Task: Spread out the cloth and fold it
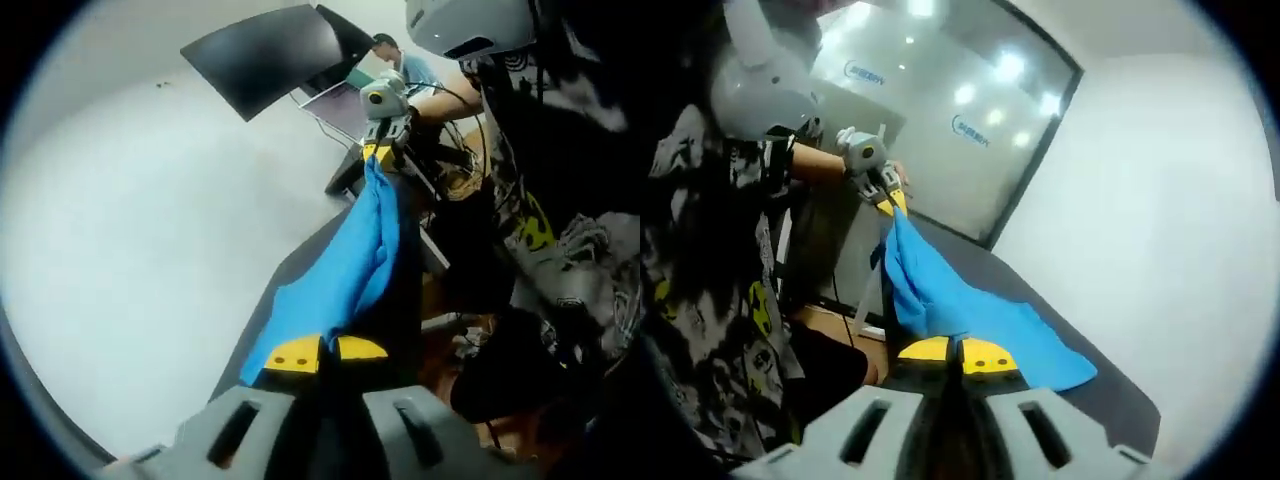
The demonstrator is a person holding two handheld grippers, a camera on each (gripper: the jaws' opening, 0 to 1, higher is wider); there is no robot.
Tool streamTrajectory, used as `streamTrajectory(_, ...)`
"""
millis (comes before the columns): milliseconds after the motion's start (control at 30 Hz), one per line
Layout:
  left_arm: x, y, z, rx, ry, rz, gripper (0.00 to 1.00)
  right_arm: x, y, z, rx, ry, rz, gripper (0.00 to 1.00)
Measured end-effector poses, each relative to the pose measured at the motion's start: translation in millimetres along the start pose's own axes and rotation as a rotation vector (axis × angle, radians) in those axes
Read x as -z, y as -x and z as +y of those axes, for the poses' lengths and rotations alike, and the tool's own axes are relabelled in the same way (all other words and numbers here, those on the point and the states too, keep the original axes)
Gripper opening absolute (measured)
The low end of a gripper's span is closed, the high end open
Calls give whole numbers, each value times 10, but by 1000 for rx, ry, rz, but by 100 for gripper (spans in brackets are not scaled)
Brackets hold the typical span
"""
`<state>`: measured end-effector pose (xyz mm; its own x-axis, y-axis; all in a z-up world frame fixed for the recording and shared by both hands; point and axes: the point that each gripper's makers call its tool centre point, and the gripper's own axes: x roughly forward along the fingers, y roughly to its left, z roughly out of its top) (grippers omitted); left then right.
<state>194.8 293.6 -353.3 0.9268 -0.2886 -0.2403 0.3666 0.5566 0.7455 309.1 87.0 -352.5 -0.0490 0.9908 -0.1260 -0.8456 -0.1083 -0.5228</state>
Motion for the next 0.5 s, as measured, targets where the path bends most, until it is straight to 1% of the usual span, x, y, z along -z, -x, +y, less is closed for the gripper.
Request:
streamTrajectory(100,-162,131,77,-12,26,-34,0,-189,129,26,-1,35,-27,0)
streamTrajectory(167,-283,214,122,-18,42,-57,0,-285,197,13,17,73,-47,0)
streamTrajectory(200,-338,234,129,-19,54,-72,0,-314,212,1,31,78,-61,0)
streamTrajectory(233,-355,239,128,-17,64,-77,0,-305,208,-10,41,72,-67,0)
streamTrajectory(267,-339,216,119,-13,63,-72,0,-280,186,-30,54,62,-72,0)
streamTrajectory(333,-224,140,93,5,51,-35,0,-202,103,-89,70,36,-94,0)
streamTrajectory(367,-134,96,78,21,71,-1,0,-147,59,-141,82,5,-98,0)
streamTrajectory(400,-73,38,91,30,79,11,0,-91,5,-185,88,-17,-97,0)
streamTrajectory(433,-5,-16,115,35,62,27,0,-44,-48,-237,93,-26,-95,0)
streamTrajectory(467,49,-73,150,35,68,29,0,-29,-77,-268,98,-31,-104,0)
streamTrajectory(500,115,-150,208,34,106,33,0,-16,-126,-323,106,-39,-117,0)
